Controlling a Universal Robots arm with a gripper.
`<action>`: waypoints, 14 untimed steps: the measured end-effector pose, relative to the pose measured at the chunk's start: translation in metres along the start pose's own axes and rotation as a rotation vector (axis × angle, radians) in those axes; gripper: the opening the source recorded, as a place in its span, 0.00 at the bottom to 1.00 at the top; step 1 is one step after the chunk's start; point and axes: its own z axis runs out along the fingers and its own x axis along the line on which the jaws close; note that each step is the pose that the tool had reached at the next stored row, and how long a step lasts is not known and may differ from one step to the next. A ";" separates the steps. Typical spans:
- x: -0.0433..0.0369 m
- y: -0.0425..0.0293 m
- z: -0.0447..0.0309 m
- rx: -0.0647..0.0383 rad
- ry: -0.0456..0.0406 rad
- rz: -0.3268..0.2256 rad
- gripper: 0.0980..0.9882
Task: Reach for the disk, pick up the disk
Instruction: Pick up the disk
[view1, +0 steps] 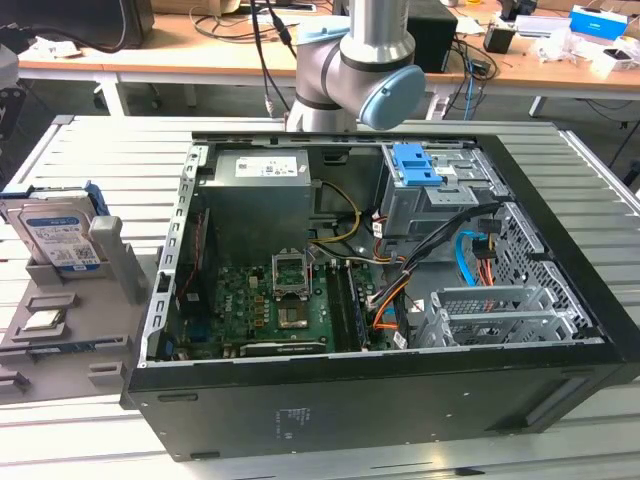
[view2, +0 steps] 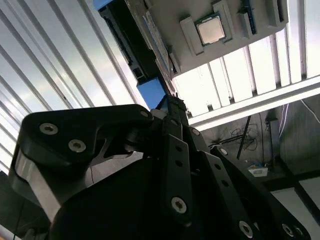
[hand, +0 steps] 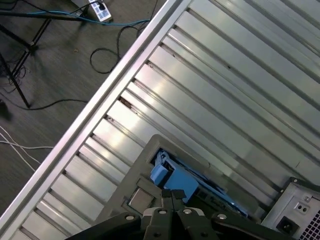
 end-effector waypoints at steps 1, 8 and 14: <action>0.0000 0.0000 0.0000 0.000 0.0004 -0.009 0.01; 0.0000 0.0001 0.0000 0.000 0.0036 -0.095 0.01; 0.0000 0.0000 0.0000 0.000 0.0070 -0.182 0.01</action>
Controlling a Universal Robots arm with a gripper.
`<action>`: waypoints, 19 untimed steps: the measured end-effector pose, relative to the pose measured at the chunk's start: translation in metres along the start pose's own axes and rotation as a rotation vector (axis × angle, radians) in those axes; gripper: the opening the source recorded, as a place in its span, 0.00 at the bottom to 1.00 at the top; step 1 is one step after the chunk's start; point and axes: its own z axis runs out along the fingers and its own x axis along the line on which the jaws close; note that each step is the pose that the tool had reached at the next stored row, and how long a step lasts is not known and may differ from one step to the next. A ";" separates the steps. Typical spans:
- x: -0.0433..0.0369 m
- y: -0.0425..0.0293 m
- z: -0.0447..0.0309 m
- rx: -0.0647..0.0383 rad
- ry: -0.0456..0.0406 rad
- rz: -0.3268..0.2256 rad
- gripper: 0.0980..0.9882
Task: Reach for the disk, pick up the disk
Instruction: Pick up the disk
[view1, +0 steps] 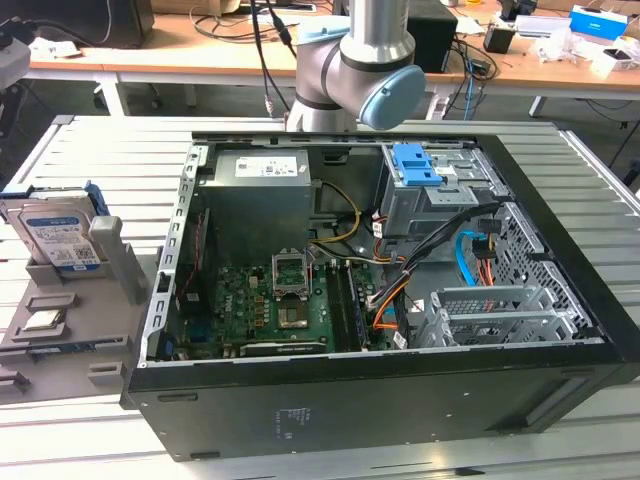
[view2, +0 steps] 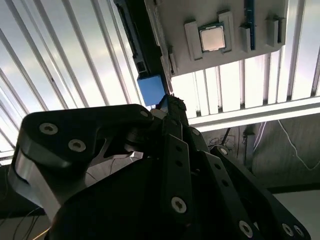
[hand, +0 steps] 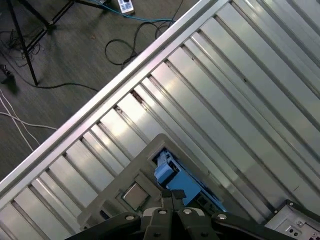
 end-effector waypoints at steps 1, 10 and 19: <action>0.0000 0.0000 0.0000 0.000 0.0003 -0.009 0.01; 0.0000 0.0000 0.0000 0.000 0.0033 -0.087 0.01; 0.0000 0.0000 0.0000 0.000 0.0082 -0.213 0.01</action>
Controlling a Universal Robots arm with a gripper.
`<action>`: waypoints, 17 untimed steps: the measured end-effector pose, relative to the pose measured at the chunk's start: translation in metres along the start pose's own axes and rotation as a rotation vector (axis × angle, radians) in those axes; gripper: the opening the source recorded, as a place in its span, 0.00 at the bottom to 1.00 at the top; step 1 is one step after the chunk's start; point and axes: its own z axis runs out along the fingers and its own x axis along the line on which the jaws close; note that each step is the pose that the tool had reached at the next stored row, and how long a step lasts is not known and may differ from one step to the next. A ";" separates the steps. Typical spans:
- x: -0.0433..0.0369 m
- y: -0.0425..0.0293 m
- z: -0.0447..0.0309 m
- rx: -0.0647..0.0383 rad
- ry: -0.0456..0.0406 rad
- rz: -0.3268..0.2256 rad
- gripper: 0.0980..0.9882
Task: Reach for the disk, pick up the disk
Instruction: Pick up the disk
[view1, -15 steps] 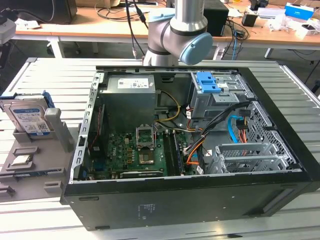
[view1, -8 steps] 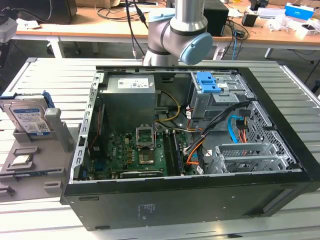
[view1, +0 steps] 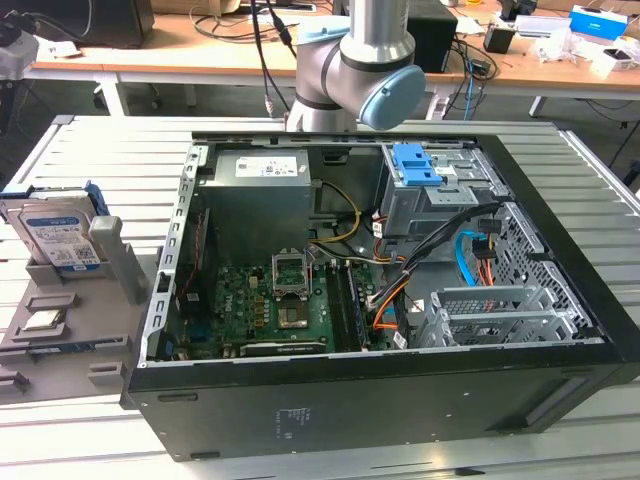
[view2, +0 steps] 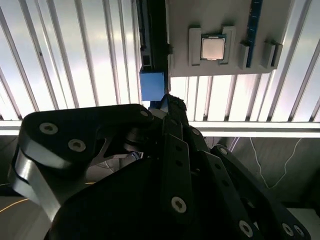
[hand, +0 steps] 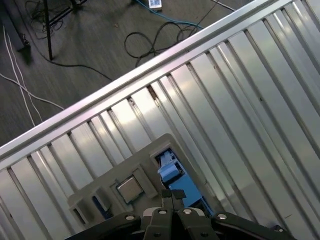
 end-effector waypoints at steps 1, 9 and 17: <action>0.0000 0.0000 0.0000 0.000 0.0007 -0.019 0.01; 0.0000 0.0000 0.0000 0.000 0.0047 -0.123 0.01; 0.0000 0.0000 0.0000 0.000 0.0080 -0.210 0.01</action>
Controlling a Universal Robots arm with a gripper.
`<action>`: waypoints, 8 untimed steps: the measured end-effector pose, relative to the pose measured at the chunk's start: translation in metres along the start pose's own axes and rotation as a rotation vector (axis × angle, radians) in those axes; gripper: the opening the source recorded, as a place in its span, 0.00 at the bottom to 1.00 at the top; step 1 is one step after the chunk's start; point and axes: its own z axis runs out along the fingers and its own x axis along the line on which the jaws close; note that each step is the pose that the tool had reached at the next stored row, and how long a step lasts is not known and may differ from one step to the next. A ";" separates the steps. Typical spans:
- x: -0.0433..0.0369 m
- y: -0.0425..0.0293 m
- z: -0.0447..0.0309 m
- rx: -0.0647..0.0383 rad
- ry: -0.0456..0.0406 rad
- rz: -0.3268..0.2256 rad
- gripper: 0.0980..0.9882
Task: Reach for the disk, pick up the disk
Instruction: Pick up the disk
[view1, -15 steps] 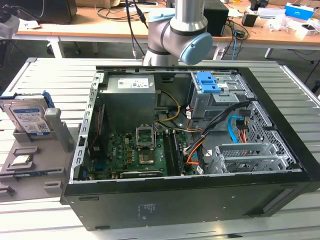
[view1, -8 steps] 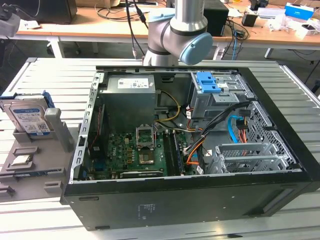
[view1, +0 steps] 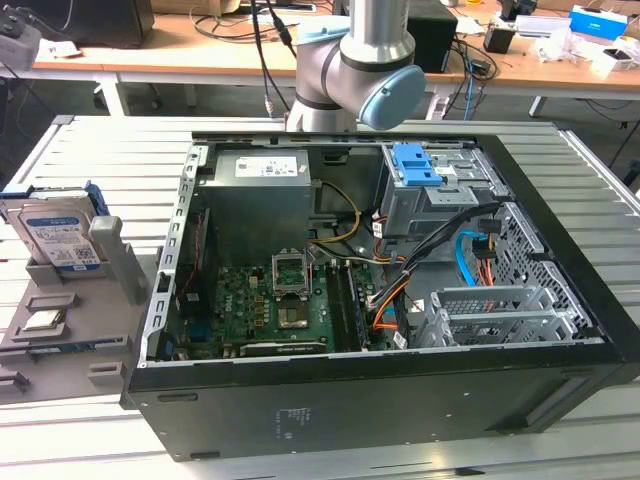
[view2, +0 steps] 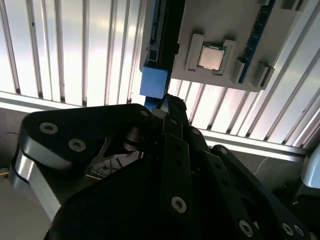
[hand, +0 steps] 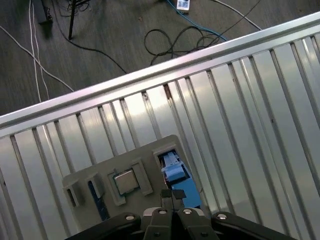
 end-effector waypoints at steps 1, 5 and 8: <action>0.0000 0.0000 0.0000 0.000 0.0003 -0.008 0.01; 0.0000 0.0000 0.0000 0.000 0.0018 -0.046 0.01; 0.0000 0.0000 0.0000 0.000 0.0028 -0.073 0.01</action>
